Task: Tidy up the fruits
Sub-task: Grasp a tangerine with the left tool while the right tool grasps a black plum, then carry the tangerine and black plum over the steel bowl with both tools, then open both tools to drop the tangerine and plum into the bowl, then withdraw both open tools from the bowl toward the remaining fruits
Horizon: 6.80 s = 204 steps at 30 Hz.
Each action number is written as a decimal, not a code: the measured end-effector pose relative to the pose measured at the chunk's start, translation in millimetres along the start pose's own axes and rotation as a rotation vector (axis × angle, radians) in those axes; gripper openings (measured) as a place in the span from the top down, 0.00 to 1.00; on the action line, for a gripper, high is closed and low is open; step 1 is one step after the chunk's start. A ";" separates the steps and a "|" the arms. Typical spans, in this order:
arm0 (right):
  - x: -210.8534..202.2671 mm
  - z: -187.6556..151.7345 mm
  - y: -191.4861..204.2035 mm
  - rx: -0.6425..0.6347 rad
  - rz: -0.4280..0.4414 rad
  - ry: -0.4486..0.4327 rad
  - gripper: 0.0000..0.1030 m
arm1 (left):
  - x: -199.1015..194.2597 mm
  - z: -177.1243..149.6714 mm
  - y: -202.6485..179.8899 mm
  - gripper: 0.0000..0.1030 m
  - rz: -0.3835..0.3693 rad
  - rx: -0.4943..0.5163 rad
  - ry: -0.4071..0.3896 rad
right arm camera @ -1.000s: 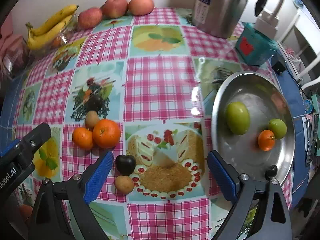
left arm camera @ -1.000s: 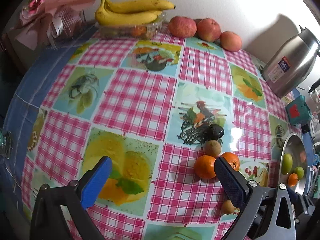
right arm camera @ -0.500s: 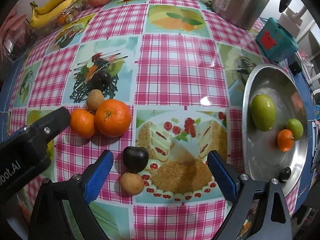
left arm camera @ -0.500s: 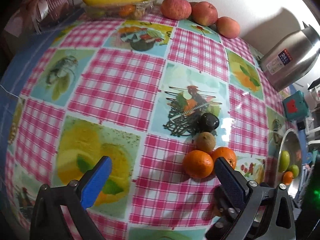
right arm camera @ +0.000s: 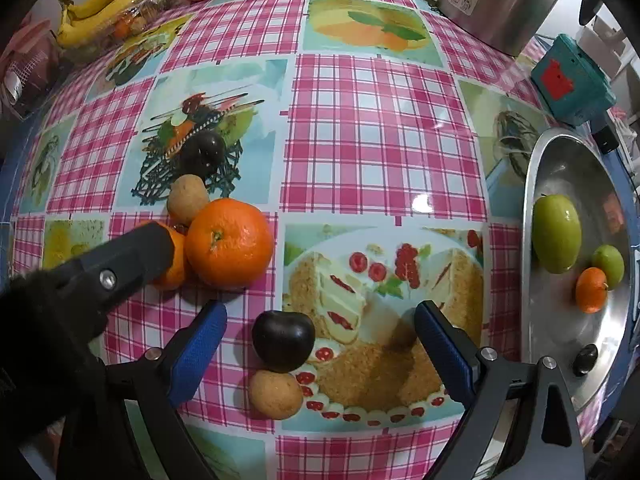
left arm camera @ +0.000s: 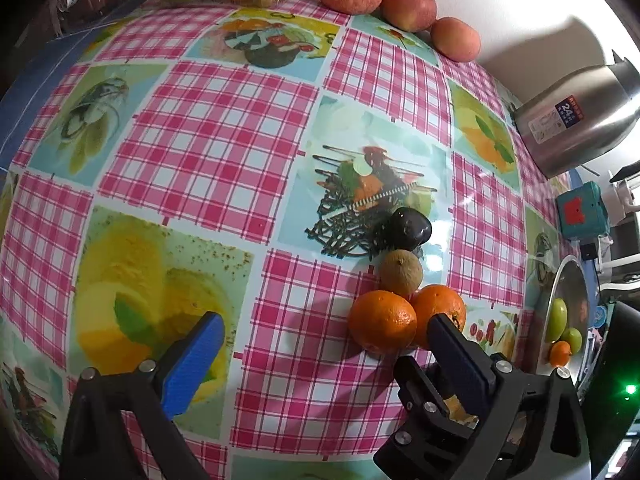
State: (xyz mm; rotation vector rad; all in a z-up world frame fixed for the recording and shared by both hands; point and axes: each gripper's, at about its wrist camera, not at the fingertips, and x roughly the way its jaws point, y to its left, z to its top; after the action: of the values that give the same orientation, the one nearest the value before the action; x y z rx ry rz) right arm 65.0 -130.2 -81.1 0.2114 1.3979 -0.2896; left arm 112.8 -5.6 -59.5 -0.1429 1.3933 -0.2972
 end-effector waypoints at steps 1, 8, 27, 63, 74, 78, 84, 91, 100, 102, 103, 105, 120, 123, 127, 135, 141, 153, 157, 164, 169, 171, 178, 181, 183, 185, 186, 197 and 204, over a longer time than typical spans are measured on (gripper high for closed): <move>1.5 1.4 -2.4 -0.001 0.001 0.000 0.08 | 0.6 -0.4 -0.2 0.02 -0.002 0.002 0.003; 3.2 1.6 -9.5 0.017 0.013 -0.009 0.04 | 2.2 -1.2 -2.6 0.11 -0.020 0.006 0.014; -13.5 -4.1 -1.3 -0.003 0.046 -0.039 0.45 | 0.9 0.5 -2.2 0.37 -0.111 -0.028 0.034; -63.8 -8.0 -36.4 0.073 0.218 -0.099 0.72 | -44.1 5.5 -0.2 0.64 -0.157 -0.040 -0.073; -71.1 -9.1 -63.6 0.138 0.218 -0.109 0.72 | -56.9 3.6 -8.9 0.64 -0.140 -0.025 -0.108; -72.5 -8.1 -81.8 0.178 0.204 -0.114 0.72 | -58.8 2.1 -15.8 0.64 -0.135 -0.014 -0.114; -74.2 -8.6 -118.8 0.265 0.187 -0.120 0.72 | -59.7 -1.9 -32.5 0.64 -0.131 0.021 -0.115; -78.0 -13.8 -168.0 0.372 0.131 -0.133 0.72 | -57.9 -11.4 -64.5 0.64 -0.135 0.095 -0.109; -82.7 -22.9 -219.2 0.475 0.081 -0.145 0.72 | -51.5 -29.6 -118.2 0.64 -0.158 0.228 -0.082; -84.0 -25.2 -227.4 0.492 0.082 -0.147 0.72 | -50.0 -34.0 -130.8 0.64 -0.171 0.262 -0.079; -84.1 -25.4 -229.9 0.496 0.083 -0.149 0.72 | -49.2 -35.8 -136.0 0.64 -0.176 0.278 -0.077; -85.6 -26.0 -233.0 0.503 0.083 -0.153 0.72 | -47.2 -39.6 -145.7 0.64 -0.182 0.306 -0.076; -87.5 -30.5 -246.1 0.538 0.096 -0.150 0.72 | -23.0 -72.9 -199.4 0.64 -0.172 0.496 -0.080; -84.5 -31.4 -248.0 0.543 0.095 -0.137 0.72 | -17.7 -74.8 -204.0 0.64 -0.161 0.513 -0.076; -79.1 -31.9 -249.2 0.543 0.091 -0.116 0.72 | -10.2 -77.3 -207.8 0.64 -0.150 0.530 -0.064; -70.0 -34.2 -250.0 0.551 0.082 -0.062 0.72 | -3.3 -81.4 -214.5 0.64 -0.136 0.558 -0.056; -68.6 -35.1 -249.1 0.555 0.076 -0.042 0.72 | -1.7 -82.5 -216.1 0.63 -0.138 0.561 -0.050; -72.8 -33.5 -251.2 0.559 0.061 -0.049 0.65 | -8.0 -83.0 -215.3 0.56 -0.160 0.556 -0.052; -77.4 -34.0 -252.1 0.560 0.063 -0.066 0.65 | -12.4 -81.4 -213.2 0.56 -0.156 0.550 -0.058; -79.9 -33.0 -252.7 0.556 0.066 -0.073 0.65 | -15.4 -63.1 -190.8 0.50 -0.117 0.446 -0.051; -80.4 -32.7 -249.9 0.547 0.064 -0.067 0.65 | -20.3 -47.3 -165.4 0.43 -0.063 0.342 -0.061; -80.4 -31.9 -247.2 0.536 0.061 -0.064 0.65 | -24.0 -41.9 -153.2 0.40 -0.038 0.300 -0.068; -83.8 -25.7 -222.8 0.459 0.047 -0.064 0.65 | -35.8 -27.6 -104.0 0.31 0.014 0.147 -0.078; -85.8 -23.3 -209.5 0.422 0.050 -0.066 0.65 | -41.7 -25.8 -90.5 0.29 0.026 0.120 -0.086; -86.8 -22.6 -200.7 0.399 0.048 -0.069 0.65 | -43.9 -23.2 -83.4 0.28 0.033 0.104 -0.091; -89.0 -22.2 -190.1 0.370 0.048 -0.073 0.65 | -46.8 -21.6 -76.5 0.28 0.035 0.090 -0.096; -89.7 -22.1 -187.0 0.361 0.049 -0.075 0.65 | -47.3 -19.7 -74.5 0.28 0.036 0.084 -0.100; -106.4 -21.6 -156.4 0.286 0.068 -0.122 0.60 | -68.3 -15.4 -47.6 0.24 0.042 0.020 -0.157; -109.0 -20.9 -150.4 0.267 0.034 -0.138 0.41 | -67.7 -17.3 -48.9 0.12 0.062 0.033 -0.155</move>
State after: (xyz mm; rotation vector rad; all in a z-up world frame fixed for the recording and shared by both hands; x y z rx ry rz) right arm -19.0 -257.7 26.7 0.4270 1.2161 -0.4551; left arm 79.9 -31.3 14.8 -0.0939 1.2359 -0.2521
